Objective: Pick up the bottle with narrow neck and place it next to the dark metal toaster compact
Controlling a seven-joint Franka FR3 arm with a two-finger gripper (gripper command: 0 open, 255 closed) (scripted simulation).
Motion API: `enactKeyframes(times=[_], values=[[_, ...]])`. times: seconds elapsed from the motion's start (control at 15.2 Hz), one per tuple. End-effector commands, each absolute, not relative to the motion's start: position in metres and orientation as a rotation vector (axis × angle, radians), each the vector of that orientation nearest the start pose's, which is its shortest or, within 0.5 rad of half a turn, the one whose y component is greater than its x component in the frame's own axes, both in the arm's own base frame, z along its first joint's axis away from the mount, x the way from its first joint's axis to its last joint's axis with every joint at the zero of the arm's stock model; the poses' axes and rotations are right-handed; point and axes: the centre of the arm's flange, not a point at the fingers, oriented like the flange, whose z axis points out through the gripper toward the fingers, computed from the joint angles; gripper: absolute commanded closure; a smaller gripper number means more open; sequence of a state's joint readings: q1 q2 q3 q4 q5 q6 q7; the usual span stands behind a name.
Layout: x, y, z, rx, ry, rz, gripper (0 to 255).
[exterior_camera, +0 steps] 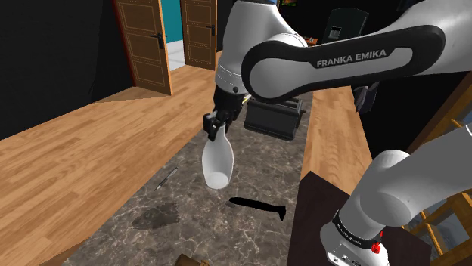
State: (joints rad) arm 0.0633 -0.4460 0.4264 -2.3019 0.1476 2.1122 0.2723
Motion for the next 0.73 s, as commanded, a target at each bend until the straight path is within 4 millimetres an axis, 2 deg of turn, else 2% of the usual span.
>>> enactKeyframes(times=[0.0, 0.66], values=[[0.386, 0.234, 0.535, -3.076, -0.212, -0.35, 255], [0.386, 0.234, 0.588, -3.076, -0.212, -0.35, 255]])
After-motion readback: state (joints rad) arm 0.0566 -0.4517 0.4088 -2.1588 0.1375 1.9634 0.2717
